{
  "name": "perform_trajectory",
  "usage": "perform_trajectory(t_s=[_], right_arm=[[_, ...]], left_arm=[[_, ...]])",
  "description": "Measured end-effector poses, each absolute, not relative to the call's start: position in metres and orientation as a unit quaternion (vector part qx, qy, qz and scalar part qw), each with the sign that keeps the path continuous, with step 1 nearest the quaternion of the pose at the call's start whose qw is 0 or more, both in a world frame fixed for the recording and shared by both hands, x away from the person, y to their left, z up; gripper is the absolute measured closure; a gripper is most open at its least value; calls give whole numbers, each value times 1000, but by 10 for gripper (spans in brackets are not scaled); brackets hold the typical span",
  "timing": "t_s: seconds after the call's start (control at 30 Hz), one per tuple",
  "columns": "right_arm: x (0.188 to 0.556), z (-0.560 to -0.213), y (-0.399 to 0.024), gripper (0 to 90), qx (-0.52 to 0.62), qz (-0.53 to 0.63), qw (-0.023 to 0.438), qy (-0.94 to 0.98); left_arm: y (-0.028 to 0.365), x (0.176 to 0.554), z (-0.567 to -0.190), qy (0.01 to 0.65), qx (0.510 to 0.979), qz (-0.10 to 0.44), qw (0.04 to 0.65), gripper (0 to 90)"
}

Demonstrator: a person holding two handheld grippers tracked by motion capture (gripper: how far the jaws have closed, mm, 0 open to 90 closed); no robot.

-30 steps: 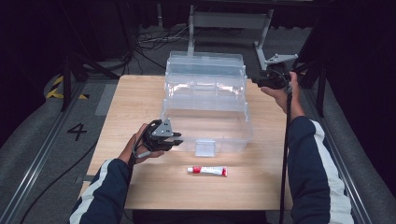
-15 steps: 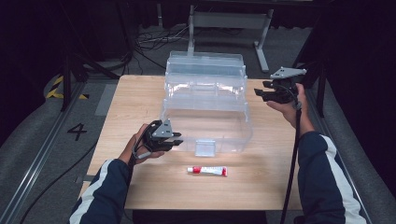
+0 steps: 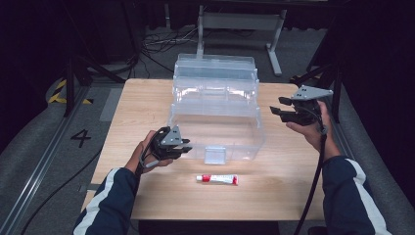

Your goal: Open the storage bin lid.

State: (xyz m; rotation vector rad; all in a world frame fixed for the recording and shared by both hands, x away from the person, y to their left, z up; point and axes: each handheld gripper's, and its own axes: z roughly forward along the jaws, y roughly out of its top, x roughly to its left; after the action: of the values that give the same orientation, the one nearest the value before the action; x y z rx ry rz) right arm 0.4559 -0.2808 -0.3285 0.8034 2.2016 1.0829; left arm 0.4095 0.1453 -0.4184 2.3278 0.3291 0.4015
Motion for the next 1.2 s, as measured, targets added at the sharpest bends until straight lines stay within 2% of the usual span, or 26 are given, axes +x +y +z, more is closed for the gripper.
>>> perform_trajectory(t_s=[0.57, 0.93, 1.2], right_arm=[[408, -364, -297, 504, 285, 395, 251, 836], [389, -384, -294, 488, 272, 380, 236, 852], [377, -401, -283, 482, 258, 375, 208, 865]], left_arm=[[144, 409, -419, 134, 906, 155, 371, 701], [144, 409, -419, 133, 906, 156, 370, 698], [144, 408, -418, 132, 908, 161, 364, 700]])
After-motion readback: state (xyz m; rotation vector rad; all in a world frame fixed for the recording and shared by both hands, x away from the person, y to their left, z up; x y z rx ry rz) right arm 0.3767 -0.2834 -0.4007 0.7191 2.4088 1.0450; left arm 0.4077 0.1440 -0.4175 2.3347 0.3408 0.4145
